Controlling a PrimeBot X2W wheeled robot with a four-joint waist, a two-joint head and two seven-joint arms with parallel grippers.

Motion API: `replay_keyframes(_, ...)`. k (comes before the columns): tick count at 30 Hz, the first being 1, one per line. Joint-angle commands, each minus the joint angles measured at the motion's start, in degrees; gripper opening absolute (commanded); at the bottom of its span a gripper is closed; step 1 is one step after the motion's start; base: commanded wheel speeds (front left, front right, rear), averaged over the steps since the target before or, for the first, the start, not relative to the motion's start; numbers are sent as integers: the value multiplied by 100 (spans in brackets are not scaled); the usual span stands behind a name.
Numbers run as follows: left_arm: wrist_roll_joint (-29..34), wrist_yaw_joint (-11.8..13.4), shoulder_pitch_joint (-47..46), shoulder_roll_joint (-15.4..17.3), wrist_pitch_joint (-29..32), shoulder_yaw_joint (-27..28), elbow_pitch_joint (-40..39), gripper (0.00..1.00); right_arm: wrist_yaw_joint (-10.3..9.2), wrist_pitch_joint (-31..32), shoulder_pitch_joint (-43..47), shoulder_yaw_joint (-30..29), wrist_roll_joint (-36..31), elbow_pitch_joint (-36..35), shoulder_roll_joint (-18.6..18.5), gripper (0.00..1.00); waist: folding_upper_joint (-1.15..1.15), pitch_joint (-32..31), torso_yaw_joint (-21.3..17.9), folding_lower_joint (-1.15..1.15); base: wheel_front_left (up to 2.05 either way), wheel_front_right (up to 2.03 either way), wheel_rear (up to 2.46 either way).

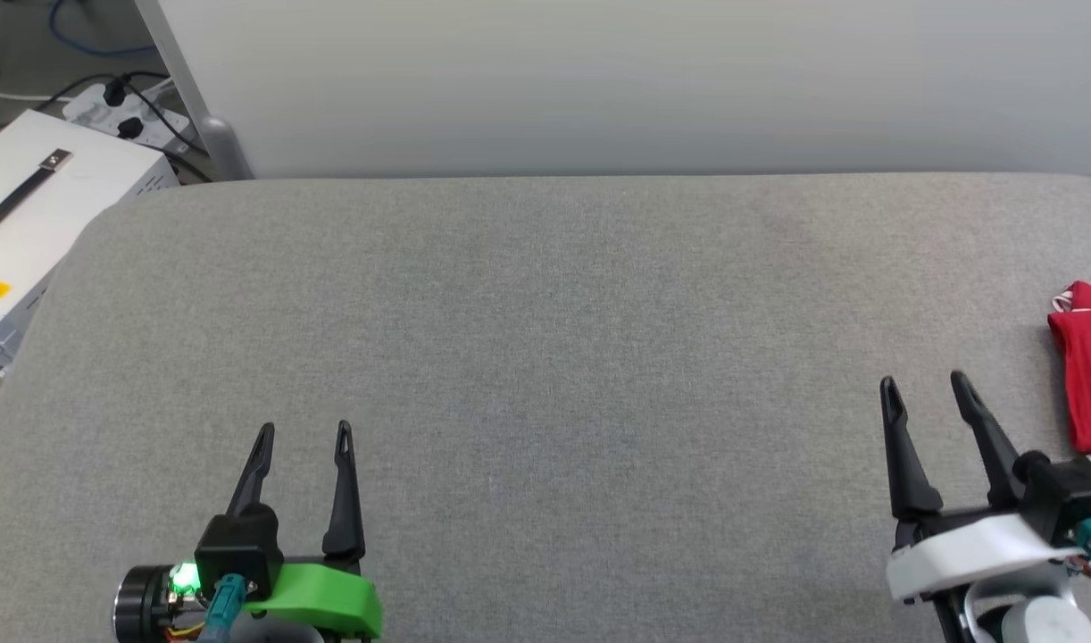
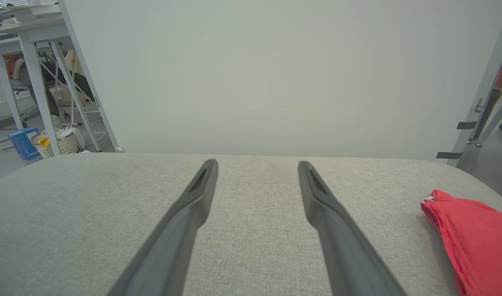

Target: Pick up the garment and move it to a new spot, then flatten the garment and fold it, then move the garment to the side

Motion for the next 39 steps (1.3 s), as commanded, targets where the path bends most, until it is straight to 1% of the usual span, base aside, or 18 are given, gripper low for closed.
replay_keyframes(1,-53,-41,121,-28,-33,26,21,100,-4,-26,136,-27,-1,-46,48,100,38,-109,-1,1,0,0,0)
replay_keyframes(12,-70,-190,325,-101,-33,117,128,100,-4,-26,714,-167,12,-219,194,100,38,-304,-3,1,0,0,0)
replay_keyframes(23,2,-249,328,-156,-33,145,208,100,-4,-26,735,-82,-4,-163,139,100,38,-297,-3,1,0,0,0)
replay_keyframes(24,-44,-232,258,-122,2,127,209,0,0,3,688,-93,0,-172,161,0,0,-296,-3,1,0,0,0)
replay_keyframes(39,-9,-230,210,-134,136,136,167,0,0,131,638,-89,-94,-190,183,0,3,-290,1,1,0,0,0)
